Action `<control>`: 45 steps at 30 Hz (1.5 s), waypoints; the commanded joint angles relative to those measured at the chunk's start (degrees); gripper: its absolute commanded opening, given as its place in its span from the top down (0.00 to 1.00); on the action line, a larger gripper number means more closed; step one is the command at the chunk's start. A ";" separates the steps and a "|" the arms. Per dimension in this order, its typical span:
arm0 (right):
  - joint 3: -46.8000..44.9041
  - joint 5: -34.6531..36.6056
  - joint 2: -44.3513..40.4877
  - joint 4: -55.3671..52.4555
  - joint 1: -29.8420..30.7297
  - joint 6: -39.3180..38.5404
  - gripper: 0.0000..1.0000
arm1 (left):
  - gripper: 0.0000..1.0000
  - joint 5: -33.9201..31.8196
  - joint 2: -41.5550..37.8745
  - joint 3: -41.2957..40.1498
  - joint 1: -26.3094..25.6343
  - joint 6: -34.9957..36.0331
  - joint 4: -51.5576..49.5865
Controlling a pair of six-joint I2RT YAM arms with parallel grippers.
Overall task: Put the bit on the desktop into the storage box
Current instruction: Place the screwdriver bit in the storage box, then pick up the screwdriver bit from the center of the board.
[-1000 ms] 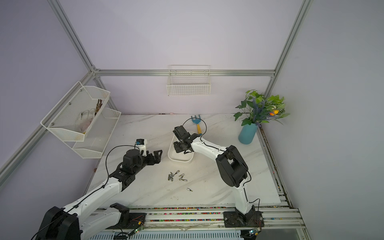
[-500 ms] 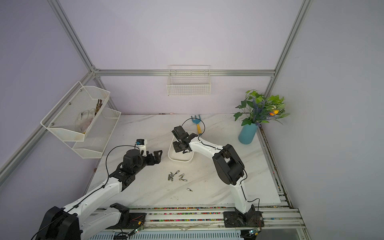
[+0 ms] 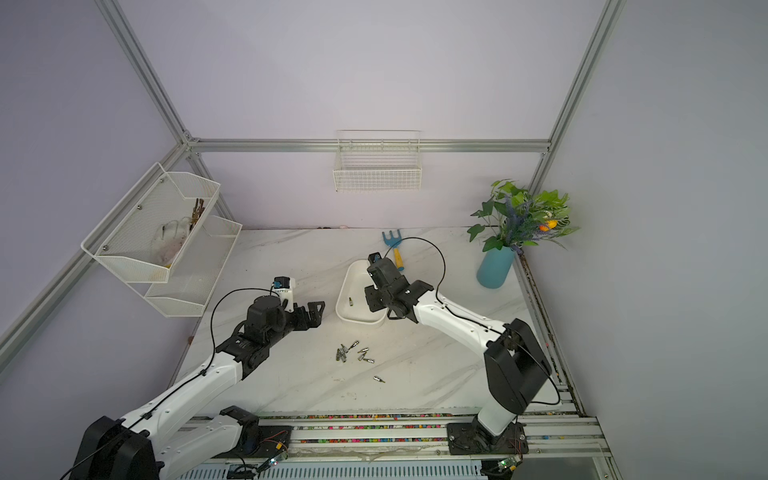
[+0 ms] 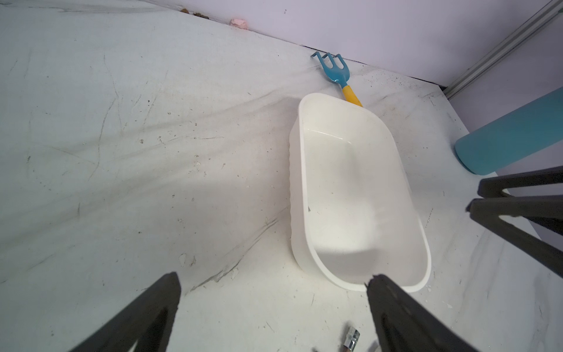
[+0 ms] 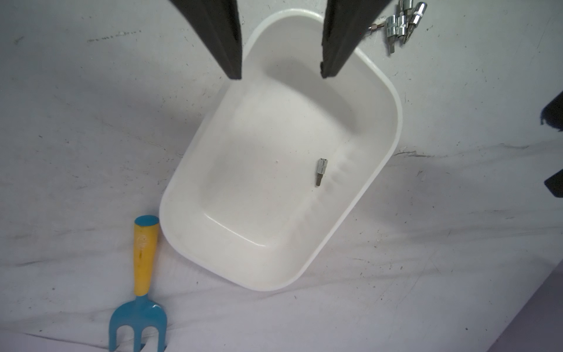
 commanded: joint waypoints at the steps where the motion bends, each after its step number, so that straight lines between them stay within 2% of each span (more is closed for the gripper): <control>1: -9.14 5.83 -7.63 8.38 0.16 0.74 0.45 | 0.00 -0.92 -1.39 2.17 -2.84 -2.58 -6.00; 3: -16.09 8.35 -12.15 14.40 0.12 0.82 0.36 | 0.00 -2.51 -0.84 2.95 -5.49 -3.96 -9.37; 4: -18.90 9.06 -14.05 17.01 0.12 0.79 0.24 | 0.00 -3.45 -0.50 3.38 -6.74 -4.60 -10.96; 5: -21.96 9.54 -15.96 20.15 0.13 0.68 0.04 | 0.00 -4.45 0.01 3.90 -8.16 -5.36 -12.60; 6: -24.56 9.83 -17.58 22.73 0.08 0.53 0.00 | 0.00 -5.34 0.63 4.40 -9.55 -6.28 -14.09; 14: -33.90 15.69 -25.76 27.82 -0.14 2.19 0.00 | 0.01 -7.95 6.34 9.74 -17.49 -12.99 -23.88; 18: -36.00 18.03 -27.66 29.51 -0.13 2.36 0.00 | 0.08 -11.52 9.59 12.83 -20.69 -13.98 -29.88; 22: -37.22 20.96 -28.59 30.53 -0.12 2.36 0.00 | 0.18 -12.26 12.16 13.35 -22.65 -14.48 -31.22; 29: -38.50 22.67 -29.23 32.05 -0.10 1.82 0.00 | 0.19 -14.05 17.82 14.22 -24.91 -15.48 -32.57; 39: -38.68 23.82 -28.09 32.61 -0.12 1.34 0.00 | 0.33 -14.49 24.28 15.93 -26.17 -15.48 -32.50; 45: -38.84 24.09 -28.31 32.61 -0.14 1.29 0.00 | 0.38 -14.85 25.83 15.59 -26.79 -16.10 -32.09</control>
